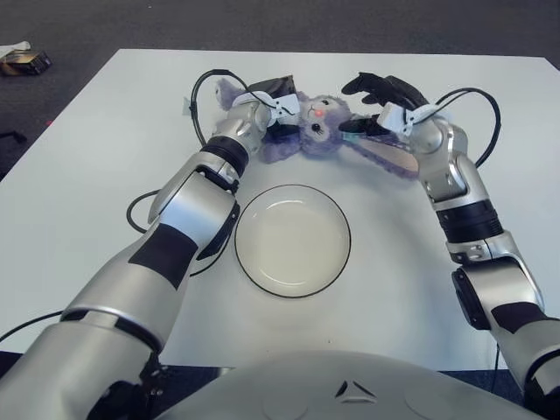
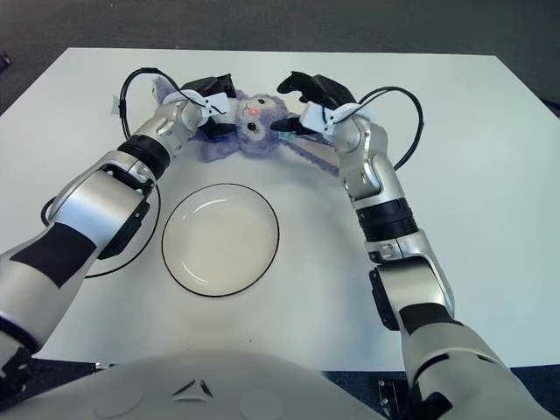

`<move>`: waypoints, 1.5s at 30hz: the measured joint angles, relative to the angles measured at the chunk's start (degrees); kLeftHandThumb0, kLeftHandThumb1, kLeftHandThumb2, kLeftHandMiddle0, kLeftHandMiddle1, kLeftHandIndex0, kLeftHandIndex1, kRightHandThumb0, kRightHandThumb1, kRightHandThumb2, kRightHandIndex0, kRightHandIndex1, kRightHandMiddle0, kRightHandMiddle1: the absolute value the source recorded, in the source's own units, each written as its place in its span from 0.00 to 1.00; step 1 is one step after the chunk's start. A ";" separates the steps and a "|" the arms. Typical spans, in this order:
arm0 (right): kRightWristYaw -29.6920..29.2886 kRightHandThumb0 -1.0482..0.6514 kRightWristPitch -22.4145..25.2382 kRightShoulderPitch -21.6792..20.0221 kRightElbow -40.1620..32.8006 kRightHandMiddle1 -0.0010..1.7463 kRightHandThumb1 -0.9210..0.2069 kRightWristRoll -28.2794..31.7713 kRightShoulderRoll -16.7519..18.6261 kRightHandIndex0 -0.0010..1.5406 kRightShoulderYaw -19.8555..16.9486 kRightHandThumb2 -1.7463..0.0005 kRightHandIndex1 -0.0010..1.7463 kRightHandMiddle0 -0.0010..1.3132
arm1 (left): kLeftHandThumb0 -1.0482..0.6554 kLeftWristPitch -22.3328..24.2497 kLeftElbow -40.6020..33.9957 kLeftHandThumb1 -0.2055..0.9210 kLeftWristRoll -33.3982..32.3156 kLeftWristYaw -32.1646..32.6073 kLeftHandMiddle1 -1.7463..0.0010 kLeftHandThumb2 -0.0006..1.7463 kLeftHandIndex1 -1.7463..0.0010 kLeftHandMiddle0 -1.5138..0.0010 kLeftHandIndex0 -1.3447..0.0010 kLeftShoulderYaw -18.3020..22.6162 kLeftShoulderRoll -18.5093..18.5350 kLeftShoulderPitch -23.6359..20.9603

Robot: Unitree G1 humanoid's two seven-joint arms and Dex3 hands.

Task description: Put the doll into the plate.

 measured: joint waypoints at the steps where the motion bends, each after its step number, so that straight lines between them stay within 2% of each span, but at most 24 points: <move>1: 0.08 0.29 0.21 -0.08 -0.02 0.07 0.00 0.05 0.00 0.26 0.08 0.99 0.00 0.24 | 0.88 0.00 0.00 0.51 -0.02 0.00 0.00 0.71 0.00 0.63 0.50 0.04 -0.01 0.00; 5: 0.45 0.29 0.81 -0.32 0.38 0.06 0.01 0.15 0.05 0.24 0.65 0.99 0.00 0.22 | 0.88 -0.05 0.01 0.51 -0.12 -0.04 0.00 0.71 0.00 0.63 0.51 0.34 -0.02 0.02; 9: 0.43 0.28 1.88 -2.11 5.46 0.04 0.03 0.12 0.54 0.22 2.28 1.00 0.00 0.19 | 0.88 -0.46 0.02 0.51 -0.58 -0.30 0.00 0.71 0.00 0.63 0.51 1.17 -0.07 0.05; 13: -1.36 0.28 0.24 -3.00 12.05 0.04 0.04 0.34 0.99 0.21 3.05 1.00 0.00 0.18 | 0.88 -1.03 0.01 0.51 -0.94 -0.47 0.00 0.71 0.00 0.63 0.51 1.75 -0.26 0.07; 18: -2.12 0.28 -0.79 -3.01 15.22 0.03 0.05 0.90 1.16 0.21 3.52 1.00 0.00 0.18 | 0.88 -1.20 0.02 0.51 -1.21 -0.48 0.00 0.71 0.00 0.63 0.51 1.85 -0.23 0.07; 21: -2.63 0.23 -1.80 -3.76 17.43 0.01 0.06 1.17 1.19 0.10 3.95 1.00 0.00 0.12 | 0.88 -1.17 0.02 0.51 -1.27 -0.50 0.00 0.71 0.00 0.63 0.51 1.86 -0.20 0.06; 24: -2.65 0.21 -1.87 -4.72 19.93 0.00 0.07 1.38 1.19 0.05 4.34 1.00 0.00 0.09 | 0.88 -1.17 0.02 0.51 -1.30 -0.54 0.00 0.71 0.00 0.63 0.51 1.85 -0.33 0.06; 33: -2.61 0.19 -1.74 -4.99 21.95 0.00 0.06 2.18 1.20 0.02 4.87 1.00 0.00 0.07 | 0.88 -1.16 0.02 0.51 -1.31 -0.59 0.00 0.71 0.00 0.63 0.51 1.85 -0.51 0.06; 45: -2.44 0.18 3.14 -5.85 22.73 0.00 0.06 5.18 3.35 0.02 4.38 1.00 0.00 0.06 | 0.88 -1.02 0.01 0.51 -1.32 -0.64 0.00 0.71 0.00 0.63 0.51 1.85 -0.59 -0.03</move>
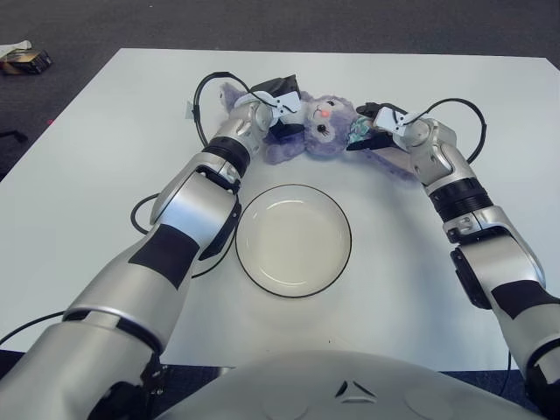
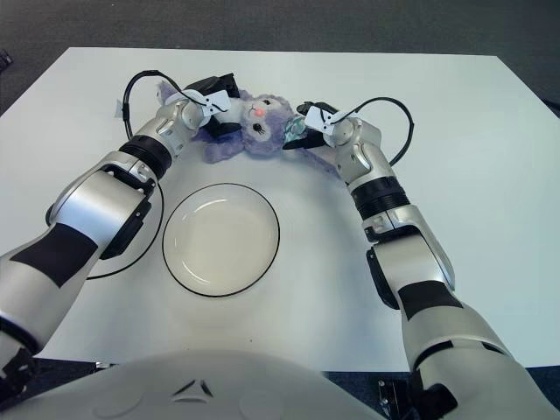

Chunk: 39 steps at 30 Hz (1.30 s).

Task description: Put the doll into the plate.

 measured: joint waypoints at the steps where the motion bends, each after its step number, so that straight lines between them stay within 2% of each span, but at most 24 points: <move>1: 0.00 0.18 0.11 0.00 0.02 0.00 0.06 0.19 0.04 0.02 0.00 1.00 0.00 0.06 | 0.88 0.00 0.00 0.51 0.00 0.00 0.00 0.71 0.00 0.63 0.51 0.00 -0.02 0.00; 7: -1.52 0.20 0.27 -0.32 0.92 0.01 0.07 -0.05 0.09 0.12 0.82 1.00 0.01 0.08 | 0.88 0.18 0.00 0.51 0.00 -0.06 0.00 0.71 0.00 0.63 0.51 -0.01 -0.09 -0.03; 10: -2.38 0.21 0.27 -0.43 1.24 0.02 0.07 -0.55 0.09 0.20 1.47 1.00 0.01 0.13 | 0.88 0.30 -0.01 0.51 0.00 -0.09 0.00 0.71 0.00 0.63 0.51 -0.01 -0.14 -0.05; 16: -3.15 0.22 0.28 -0.62 1.55 0.02 0.08 -0.62 0.09 0.24 2.13 1.00 0.01 0.16 | 0.88 0.43 -0.03 0.51 0.00 -0.16 0.00 0.71 0.00 0.63 0.51 -0.01 -0.20 -0.10; 17: -3.25 0.27 0.31 -0.65 1.58 0.07 0.08 -0.63 0.09 0.33 2.21 1.00 0.03 0.28 | 0.88 0.44 -0.03 0.51 0.00 -0.16 0.00 0.71 0.00 0.63 0.51 -0.01 -0.20 -0.11; 18: -3.79 0.34 0.49 -0.66 1.61 0.16 0.07 -0.73 0.16 0.37 2.34 1.00 0.15 0.34 | 0.88 0.47 -0.03 0.51 0.00 -0.17 0.00 0.71 0.00 0.63 0.51 -0.01 -0.20 -0.11; 19: -4.90 0.44 0.99 -0.68 1.65 0.31 0.05 -1.11 0.33 0.41 2.49 0.99 0.36 0.40 | 0.88 0.51 -0.04 0.51 0.00 -0.18 0.00 0.71 0.00 0.63 0.50 -0.01 -0.20 -0.11; 20: -6.42 0.50 1.62 -0.71 1.71 0.39 0.04 -1.73 0.68 0.43 2.64 0.98 0.50 0.46 | 0.88 0.55 -0.04 0.51 0.00 -0.19 0.00 0.71 0.00 0.63 0.50 -0.01 -0.21 -0.12; 21: -8.04 0.54 2.24 -0.76 1.75 0.43 0.03 -2.43 1.03 0.43 2.80 0.97 0.59 0.50 | 0.88 0.56 -0.05 0.51 -0.01 -0.21 0.00 0.71 0.00 0.63 0.50 0.00 -0.21 -0.13; 23: -10.72 0.58 3.11 -0.80 1.81 0.46 0.03 -3.55 1.63 0.44 3.03 0.97 0.68 0.54 | 0.88 0.56 -0.07 0.51 -0.02 -0.24 0.00 0.71 0.00 0.63 0.50 0.00 -0.22 -0.13; 24: -11.58 0.58 3.31 -0.80 1.82 0.50 0.10 -3.85 1.78 0.43 3.09 0.87 0.73 0.53 | 0.88 0.56 -0.07 0.51 -0.04 -0.26 0.00 0.71 0.00 0.63 0.50 0.01 -0.22 -0.13; 25: -12.38 0.59 3.43 -0.80 1.82 0.60 0.24 -4.02 1.89 0.41 3.11 0.69 0.82 0.51 | 0.88 0.56 -0.07 0.51 -0.06 -0.29 0.00 0.71 0.00 0.63 0.50 0.01 -0.21 -0.13; 26: -13.11 0.60 3.54 -0.79 1.82 0.66 0.32 -4.18 2.02 0.39 3.11 0.58 0.88 0.50 | 0.88 0.56 -0.07 0.51 -0.08 -0.32 0.00 0.71 0.00 0.63 0.50 0.02 -0.19 -0.13; 27: -13.74 0.61 3.63 -0.79 1.82 0.70 0.38 -4.34 2.12 0.38 3.11 0.50 0.92 0.49 | 0.88 0.56 -0.07 0.50 -0.11 -0.34 0.00 0.71 0.00 0.63 0.50 0.02 -0.18 -0.13; 31: -14.67 0.61 3.87 -0.78 1.82 0.76 0.45 -4.42 2.38 0.37 3.17 0.40 0.97 0.47 | 0.88 0.55 -0.09 0.50 -0.14 -0.37 0.00 0.71 0.00 0.63 0.50 0.03 -0.16 -0.14; 32: -14.79 0.71 3.79 -0.71 1.82 0.85 0.46 -4.39 2.40 0.37 3.16 0.37 0.98 0.48 | 0.88 0.54 -0.09 0.50 -0.15 -0.37 0.00 0.71 0.00 0.63 0.50 0.04 -0.15 -0.14; 35: -18.58 0.83 0.40 0.57 1.81 0.95 0.49 -3.94 2.41 0.37 2.40 0.31 0.99 0.48 | 0.88 0.20 -0.10 0.50 -0.33 -0.45 0.00 0.71 0.00 0.63 0.50 0.22 0.00 -0.14; 39: -21.90 0.87 -3.43 2.16 1.96 0.99 0.50 -3.22 2.40 0.38 1.85 0.28 1.00 0.49 | 0.88 -0.53 -0.10 0.50 -0.81 -0.93 0.00 0.71 0.00 0.63 0.50 0.54 0.55 -0.14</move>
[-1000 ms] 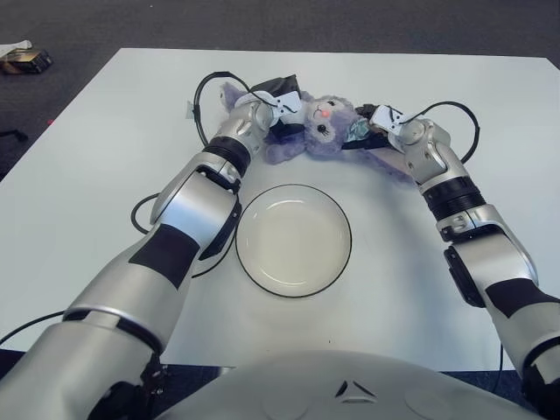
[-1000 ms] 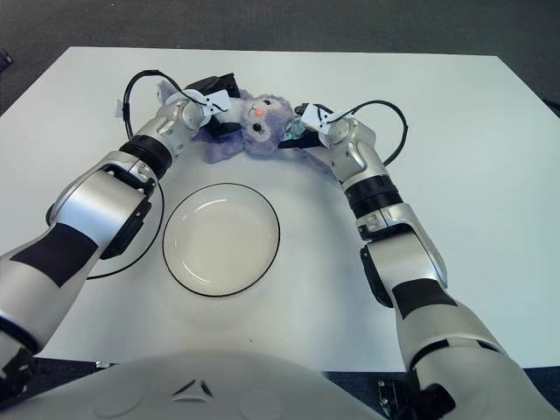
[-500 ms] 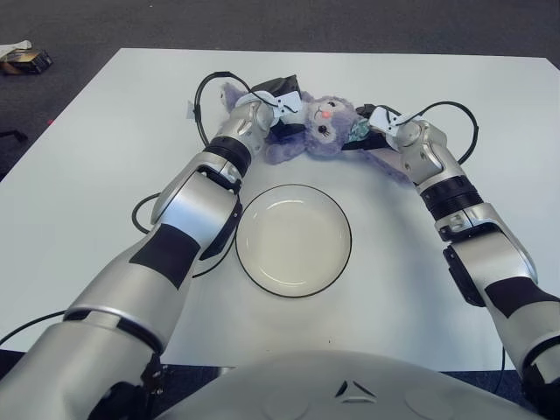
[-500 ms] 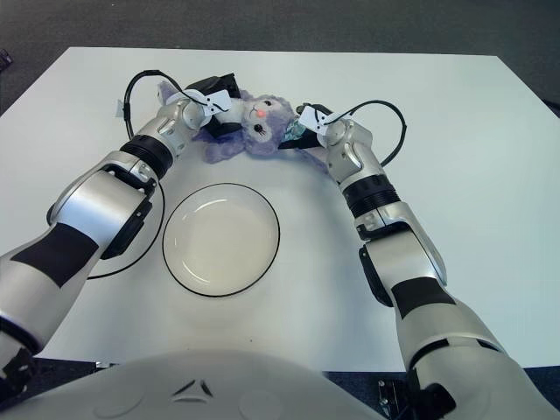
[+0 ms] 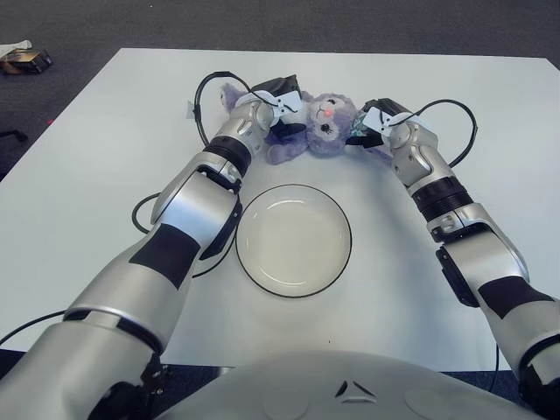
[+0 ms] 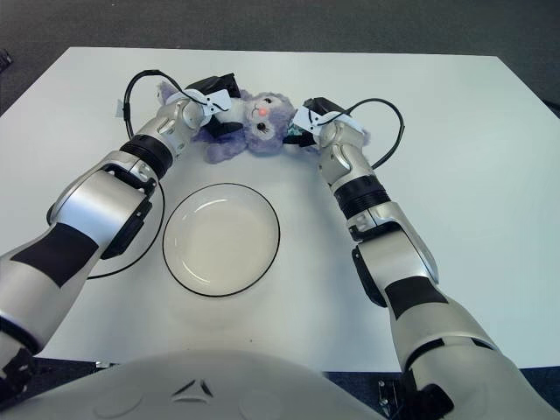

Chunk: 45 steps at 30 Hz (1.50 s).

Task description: Put the doll into the plate.

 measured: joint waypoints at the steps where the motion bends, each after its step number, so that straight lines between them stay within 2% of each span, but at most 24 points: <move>1: -0.32 0.88 -0.51 0.21 0.09 0.99 0.51 0.10 0.00 0.38 -0.05 0.28 1.00 0.49 | 0.88 -0.20 0.00 0.50 -0.08 -0.14 0.00 0.71 0.00 0.63 0.50 0.03 0.11 0.00; 8: -1.26 0.89 -1.77 0.70 0.65 1.00 0.51 0.20 -0.01 0.38 -0.23 0.27 1.00 0.49 | 0.88 -0.77 0.00 0.51 -0.36 -0.49 0.00 0.71 0.00 0.63 0.50 0.07 0.43 0.00; 18: -1.54 0.89 -3.81 1.22 0.82 1.00 0.51 0.36 -0.32 0.38 -0.78 0.27 1.00 0.50 | 0.88 -4.58 -0.12 0.51 -0.42 -2.63 0.00 0.71 0.00 0.63 0.48 0.04 2.54 0.04; 40: -2.26 0.89 -5.88 1.44 1.32 1.00 0.52 1.62 -0.32 0.38 -2.01 0.26 1.00 0.51 | 0.88 -6.53 -0.33 0.52 -0.54 -3.56 0.00 0.70 0.00 0.63 0.47 0.13 3.72 0.06; 41: -2.37 0.89 -6.12 1.45 1.32 1.00 0.52 1.68 -0.33 0.38 -2.07 0.26 1.00 0.51 | 0.80 -6.56 -0.36 0.56 -0.53 -3.56 0.00 0.64 0.00 0.59 0.46 0.10 3.81 0.06; 43: -2.67 0.89 -6.43 1.46 1.31 1.00 0.52 1.78 -0.34 0.38 -2.20 0.26 1.00 0.51 | 0.62 -6.58 -0.44 0.76 -0.42 -3.56 0.00 0.36 0.00 0.47 0.46 -0.03 3.96 0.06; 45: -2.79 0.89 -6.62 1.48 1.27 1.00 0.52 1.86 -0.37 0.38 -2.39 0.26 1.00 0.51 | 0.56 -6.65 -0.53 0.85 -0.35 -3.56 0.00 0.24 0.00 0.44 0.47 -0.20 4.13 0.06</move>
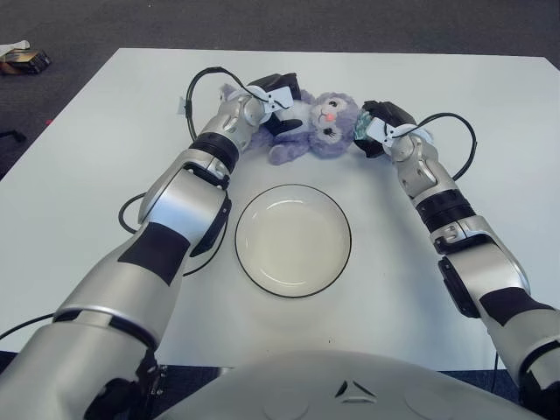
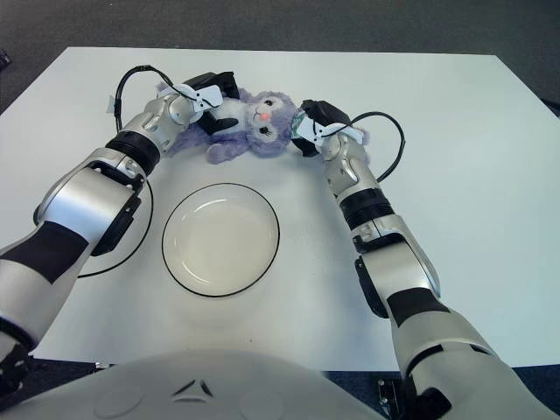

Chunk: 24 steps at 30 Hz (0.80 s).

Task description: Put the doll into the plate.

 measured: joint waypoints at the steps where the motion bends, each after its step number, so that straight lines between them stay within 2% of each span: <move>1: -0.01 0.89 -0.06 0.03 -0.06 1.00 0.52 0.04 -0.03 0.38 -0.09 0.26 1.00 0.51 | 0.53 -0.02 -0.05 0.89 0.04 0.00 0.00 0.19 0.00 0.43 0.48 -0.11 0.11 0.00; 7: 0.02 0.89 -0.32 0.92 -2.85 1.00 0.52 0.37 -0.56 0.39 -0.61 0.26 1.00 0.51 | 0.49 -0.22 -0.49 0.96 0.58 -0.11 0.00 0.10 0.00 0.42 0.49 -1.01 1.24 -0.02; 18: 1.95 0.89 0.60 2.46 -8.71 1.00 0.52 0.42 -1.15 0.39 -1.29 0.26 1.00 0.52 | 0.48 -1.09 -1.17 0.99 1.12 -1.06 0.00 0.07 0.00 0.42 0.50 -1.92 2.75 -0.05; 24: 5.06 0.89 2.48 3.09 -13.34 1.00 0.52 0.41 -2.14 0.39 -1.31 0.26 1.00 0.52 | 0.47 -3.67 -2.24 1.00 2.93 -1.06 0.00 0.06 0.00 0.43 0.50 -3.82 4.56 -0.05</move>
